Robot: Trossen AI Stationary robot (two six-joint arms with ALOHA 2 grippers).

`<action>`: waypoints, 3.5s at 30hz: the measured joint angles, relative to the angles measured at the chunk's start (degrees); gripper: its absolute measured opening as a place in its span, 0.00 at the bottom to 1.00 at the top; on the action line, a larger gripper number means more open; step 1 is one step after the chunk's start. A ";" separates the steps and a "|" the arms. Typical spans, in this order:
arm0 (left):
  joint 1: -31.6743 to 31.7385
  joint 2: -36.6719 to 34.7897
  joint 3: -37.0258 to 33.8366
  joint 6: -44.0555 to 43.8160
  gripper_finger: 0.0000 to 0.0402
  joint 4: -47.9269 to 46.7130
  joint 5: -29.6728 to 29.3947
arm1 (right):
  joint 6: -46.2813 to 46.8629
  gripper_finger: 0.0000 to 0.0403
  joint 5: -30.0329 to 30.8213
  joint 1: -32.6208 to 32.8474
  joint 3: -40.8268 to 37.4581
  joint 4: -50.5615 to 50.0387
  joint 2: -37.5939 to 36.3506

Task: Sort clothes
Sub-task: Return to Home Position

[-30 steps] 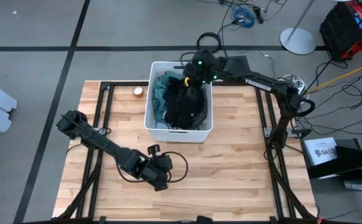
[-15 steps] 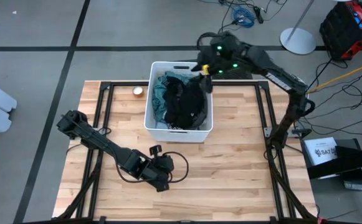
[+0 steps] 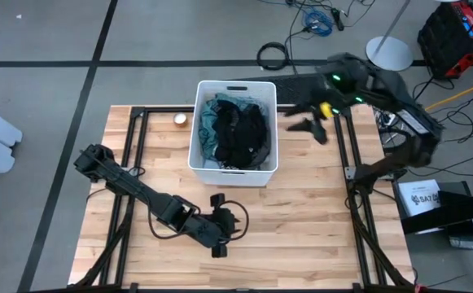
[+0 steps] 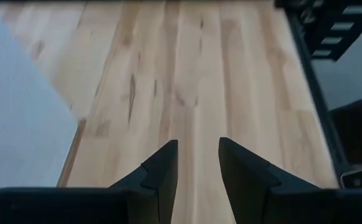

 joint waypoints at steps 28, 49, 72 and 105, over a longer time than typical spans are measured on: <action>5.53 -8.91 0.00 16.40 0.31 15.89 6.10 | 23.30 0.49 -9.05 8.26 -79.40 64.68 -47.69; 6.12 -33.56 -5.50 14.62 0.31 -9.18 -7.04 | 27.80 0.49 -2.24 8.82 -93.56 64.40 -73.56; 4.07 -73.18 -53.40 8.34 0.31 21.05 -8.94 | 29.97 0.49 2.22 8.82 -104.99 66.33 -77.92; 4.09 -96.83 -66.89 8.70 0.31 18.03 -8.28 | 28.17 0.49 4.93 8.81 -109.27 69.49 -77.88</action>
